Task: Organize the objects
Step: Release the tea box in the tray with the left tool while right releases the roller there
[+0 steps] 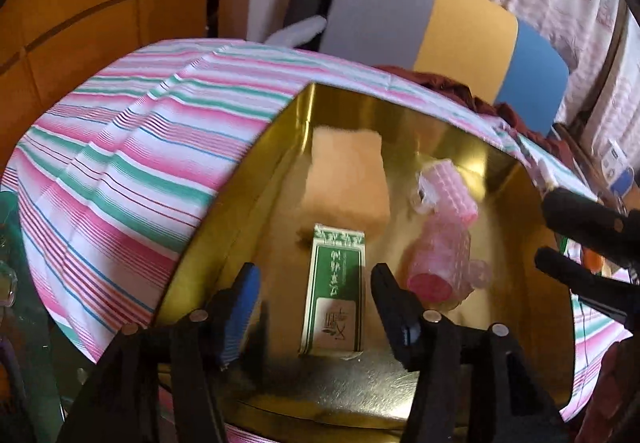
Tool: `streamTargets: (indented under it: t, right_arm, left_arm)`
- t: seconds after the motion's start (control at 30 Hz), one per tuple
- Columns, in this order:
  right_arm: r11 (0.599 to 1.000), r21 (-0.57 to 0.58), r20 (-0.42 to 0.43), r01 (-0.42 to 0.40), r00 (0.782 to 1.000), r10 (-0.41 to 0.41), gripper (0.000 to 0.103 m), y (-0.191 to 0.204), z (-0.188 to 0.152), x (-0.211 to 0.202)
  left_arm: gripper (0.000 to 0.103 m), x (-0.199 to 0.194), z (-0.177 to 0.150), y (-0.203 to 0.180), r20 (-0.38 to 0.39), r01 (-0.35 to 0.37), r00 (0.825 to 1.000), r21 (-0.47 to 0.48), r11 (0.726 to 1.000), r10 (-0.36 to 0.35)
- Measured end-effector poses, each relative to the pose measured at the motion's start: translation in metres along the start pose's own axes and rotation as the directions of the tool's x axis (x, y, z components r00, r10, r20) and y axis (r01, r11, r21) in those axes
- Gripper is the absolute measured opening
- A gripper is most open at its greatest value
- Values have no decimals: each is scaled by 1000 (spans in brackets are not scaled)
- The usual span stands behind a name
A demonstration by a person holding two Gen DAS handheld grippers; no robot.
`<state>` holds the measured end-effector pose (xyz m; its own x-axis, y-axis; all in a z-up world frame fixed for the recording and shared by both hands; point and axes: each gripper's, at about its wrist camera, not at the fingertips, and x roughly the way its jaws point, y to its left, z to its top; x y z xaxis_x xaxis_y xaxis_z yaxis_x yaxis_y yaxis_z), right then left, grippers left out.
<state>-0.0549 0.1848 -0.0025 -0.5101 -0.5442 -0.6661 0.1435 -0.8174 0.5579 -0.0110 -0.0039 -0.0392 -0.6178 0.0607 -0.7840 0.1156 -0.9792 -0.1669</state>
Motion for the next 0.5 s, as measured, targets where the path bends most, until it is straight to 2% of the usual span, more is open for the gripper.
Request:
streamTargets:
  t: [0.17, 0.27, 0.5]
  right_arm:
    - [1000, 19, 29, 6, 1000, -6, 93, -4, 0, -13]
    - [1000, 9, 44, 17, 999, -18, 93, -4, -1, -18]
    - [991, -90, 113, 102, 989, -92, 94, -8, -1, -49]
  left_arm:
    - [70, -16, 2, -4, 83, -7, 997, 11, 1000, 6]
    - [75, -23, 3, -9, 108, -3, 994, 21, 1000, 0]
    - [76, -24, -3, -33, 74, 61, 995, 83, 995, -67]
